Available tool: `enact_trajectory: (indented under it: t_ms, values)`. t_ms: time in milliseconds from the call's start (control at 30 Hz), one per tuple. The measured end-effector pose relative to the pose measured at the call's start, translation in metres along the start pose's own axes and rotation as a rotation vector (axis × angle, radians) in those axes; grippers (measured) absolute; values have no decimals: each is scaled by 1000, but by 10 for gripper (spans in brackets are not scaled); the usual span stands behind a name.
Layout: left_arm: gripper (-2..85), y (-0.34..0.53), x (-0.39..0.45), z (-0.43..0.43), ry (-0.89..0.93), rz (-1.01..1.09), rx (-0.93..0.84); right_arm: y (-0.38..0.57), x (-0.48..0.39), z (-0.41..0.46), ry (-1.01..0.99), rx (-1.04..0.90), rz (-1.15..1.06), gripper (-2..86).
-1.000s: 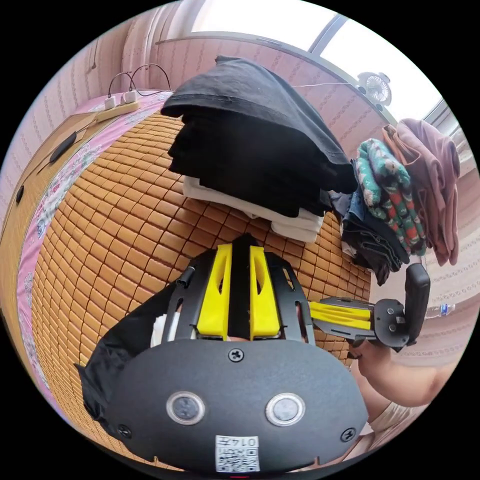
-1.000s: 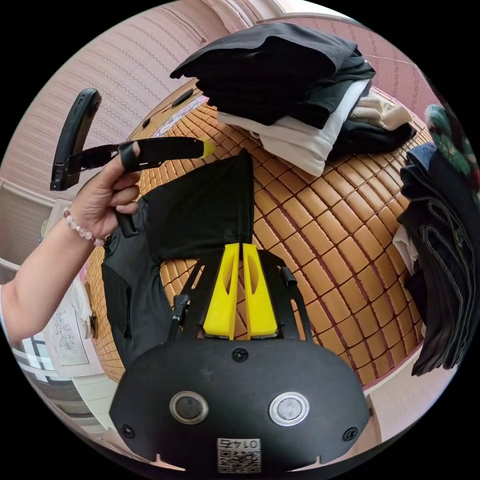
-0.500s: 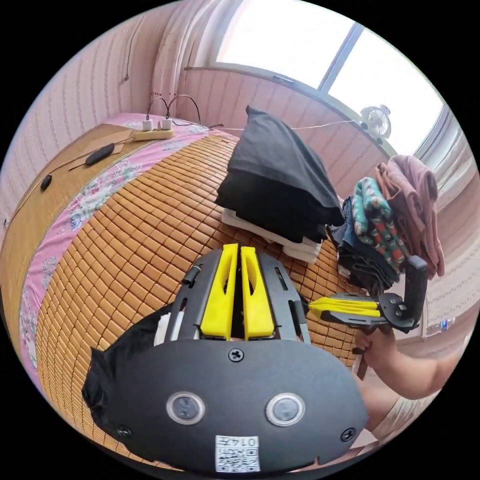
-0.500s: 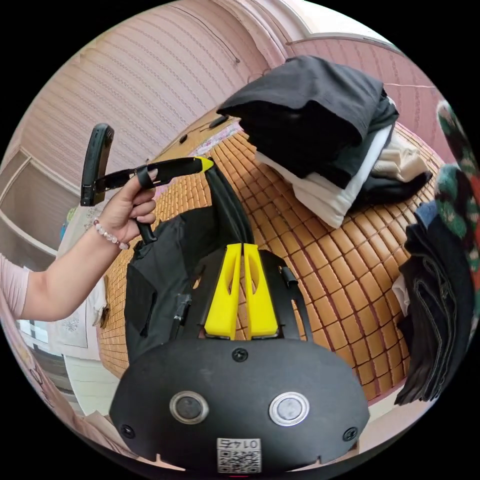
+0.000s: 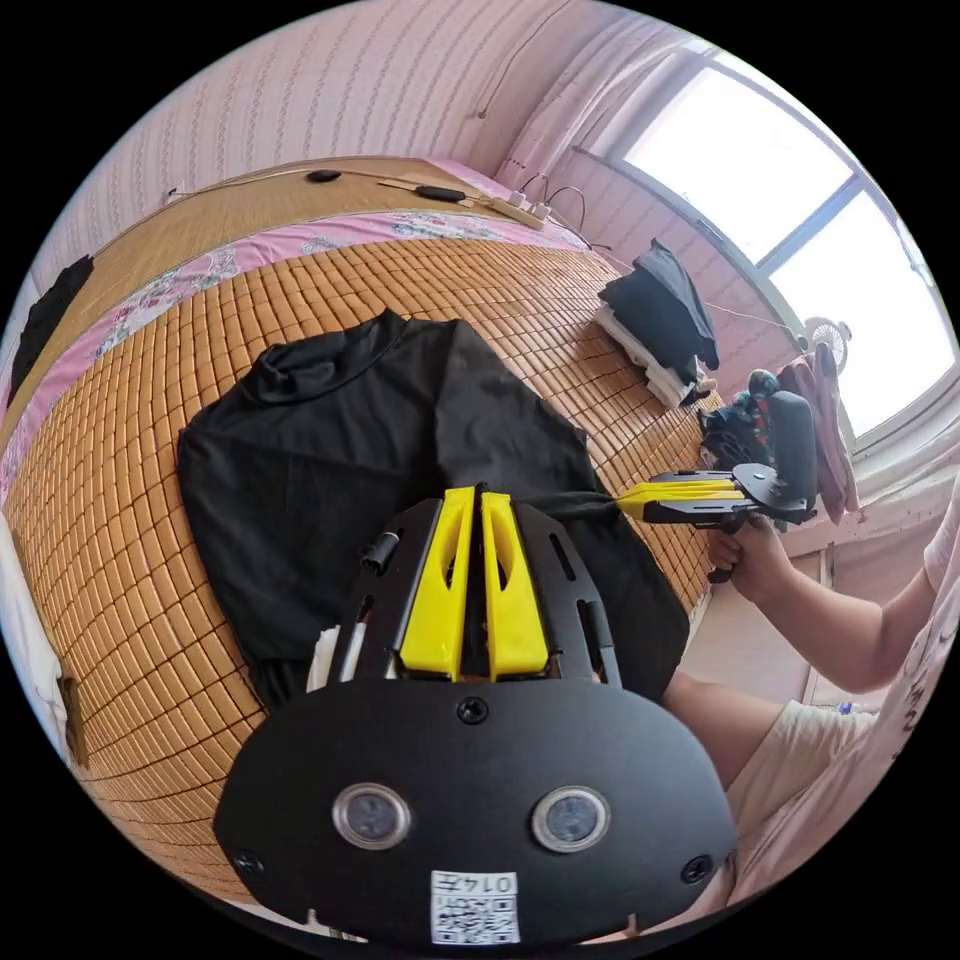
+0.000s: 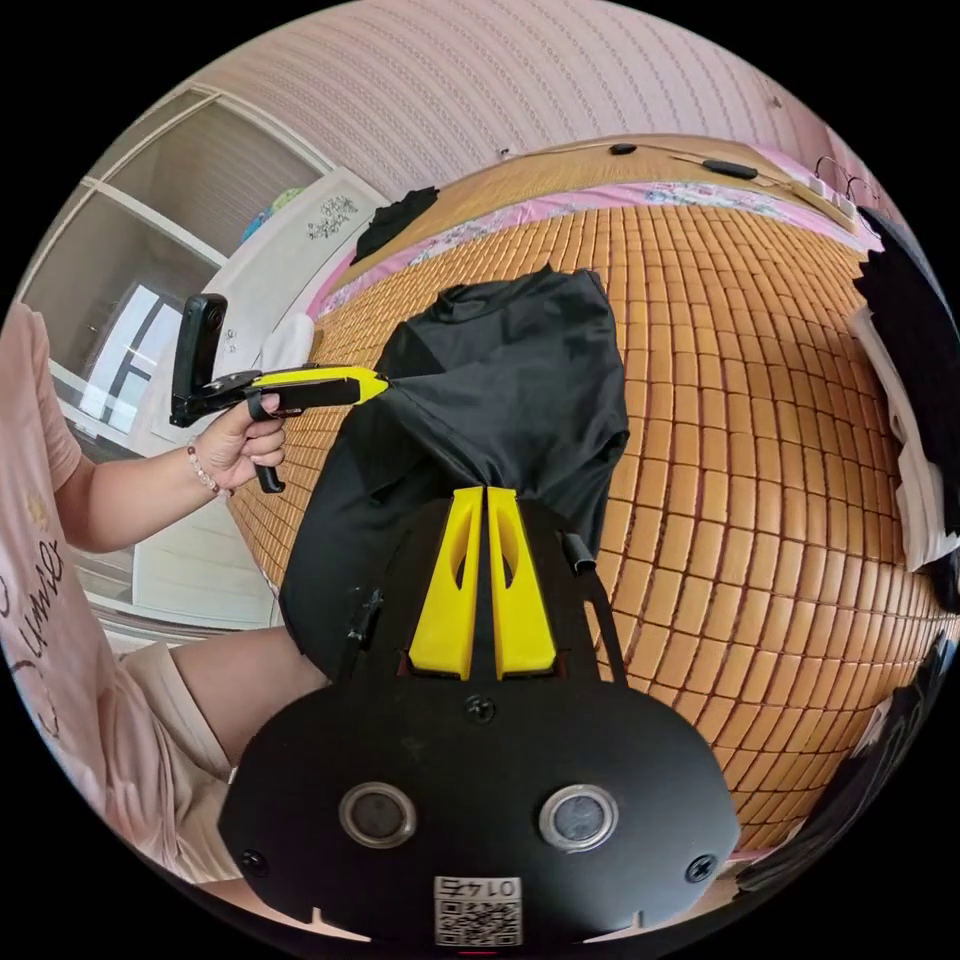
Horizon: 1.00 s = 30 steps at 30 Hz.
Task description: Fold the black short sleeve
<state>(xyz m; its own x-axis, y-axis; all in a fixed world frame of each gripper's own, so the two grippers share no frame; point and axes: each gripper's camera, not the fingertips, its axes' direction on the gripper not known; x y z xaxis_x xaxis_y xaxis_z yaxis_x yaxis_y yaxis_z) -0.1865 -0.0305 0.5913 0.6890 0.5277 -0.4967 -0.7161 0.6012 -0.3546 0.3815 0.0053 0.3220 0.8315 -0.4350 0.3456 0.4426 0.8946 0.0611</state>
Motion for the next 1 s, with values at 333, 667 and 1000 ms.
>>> enact_trajectory:
  t_ms: [333, 667, 1000]
  values:
    - [22, 57, -53, 0, 17, -124, -125, -12, -22, 28, 59, -249, -121, 1]
    - [40, 49, -166, -87, -206, -316, 80, -146, 24, 20, 325, -83, -147, 97]
    - [75, 7, -250, -103, -210, -389, 99, -238, 76, 49, 262, -85, 3, 15]
